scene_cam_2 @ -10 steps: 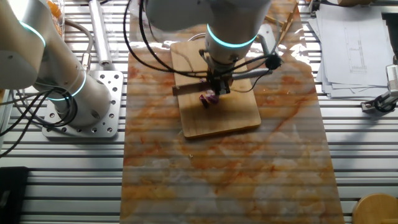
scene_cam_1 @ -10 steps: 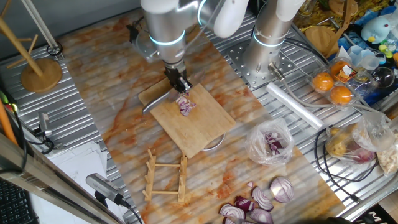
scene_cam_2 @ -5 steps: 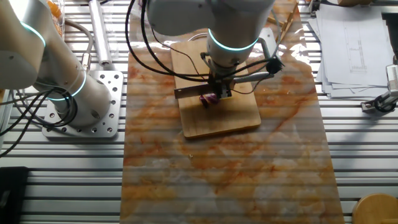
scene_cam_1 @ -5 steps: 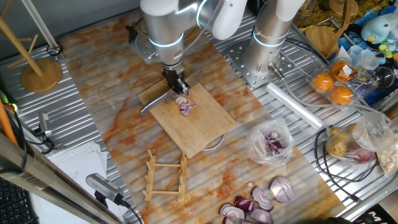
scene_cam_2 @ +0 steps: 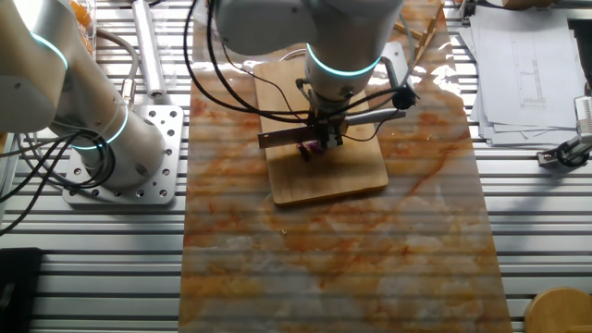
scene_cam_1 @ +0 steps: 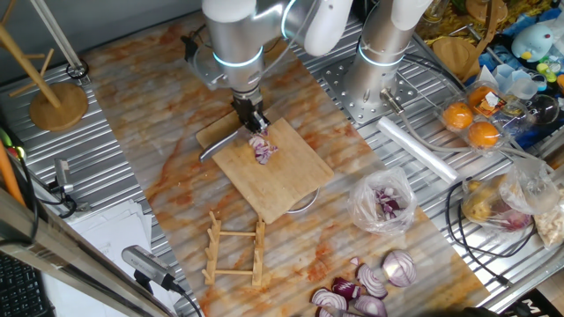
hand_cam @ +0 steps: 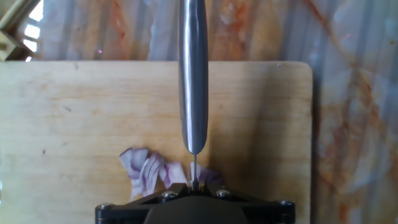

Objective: Chop the onions

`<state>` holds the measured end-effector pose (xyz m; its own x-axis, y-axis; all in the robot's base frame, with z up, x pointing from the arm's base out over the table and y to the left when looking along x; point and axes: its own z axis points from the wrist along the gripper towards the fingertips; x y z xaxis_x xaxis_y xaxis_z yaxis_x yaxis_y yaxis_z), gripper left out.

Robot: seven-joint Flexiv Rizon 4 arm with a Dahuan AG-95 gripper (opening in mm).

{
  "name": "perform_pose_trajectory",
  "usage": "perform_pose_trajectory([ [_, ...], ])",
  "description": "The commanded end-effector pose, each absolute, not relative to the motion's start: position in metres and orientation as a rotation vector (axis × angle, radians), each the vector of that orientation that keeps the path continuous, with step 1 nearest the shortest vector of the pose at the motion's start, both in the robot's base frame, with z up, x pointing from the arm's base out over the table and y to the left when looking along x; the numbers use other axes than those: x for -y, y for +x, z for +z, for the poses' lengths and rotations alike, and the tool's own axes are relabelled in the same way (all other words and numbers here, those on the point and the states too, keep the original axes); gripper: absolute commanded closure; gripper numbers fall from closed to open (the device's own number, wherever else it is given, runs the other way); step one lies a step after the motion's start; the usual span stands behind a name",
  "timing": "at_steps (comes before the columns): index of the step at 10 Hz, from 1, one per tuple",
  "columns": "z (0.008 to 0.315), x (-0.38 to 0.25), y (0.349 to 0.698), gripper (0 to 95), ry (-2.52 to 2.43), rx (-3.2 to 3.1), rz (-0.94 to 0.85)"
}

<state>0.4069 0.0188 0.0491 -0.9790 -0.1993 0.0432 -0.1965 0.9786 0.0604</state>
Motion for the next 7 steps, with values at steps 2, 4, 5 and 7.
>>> perform_pose_trajectory([
  [2,0.037,-0.017,0.406,95.0,0.296,3.086,-0.107],
  [4,0.041,-0.017,0.406,95.0,0.293,3.087,-0.134],
  [5,0.048,-0.017,0.405,95.0,0.291,3.087,-0.136],
  [7,0.063,-0.017,0.404,95.0,0.287,3.086,-0.127],
])
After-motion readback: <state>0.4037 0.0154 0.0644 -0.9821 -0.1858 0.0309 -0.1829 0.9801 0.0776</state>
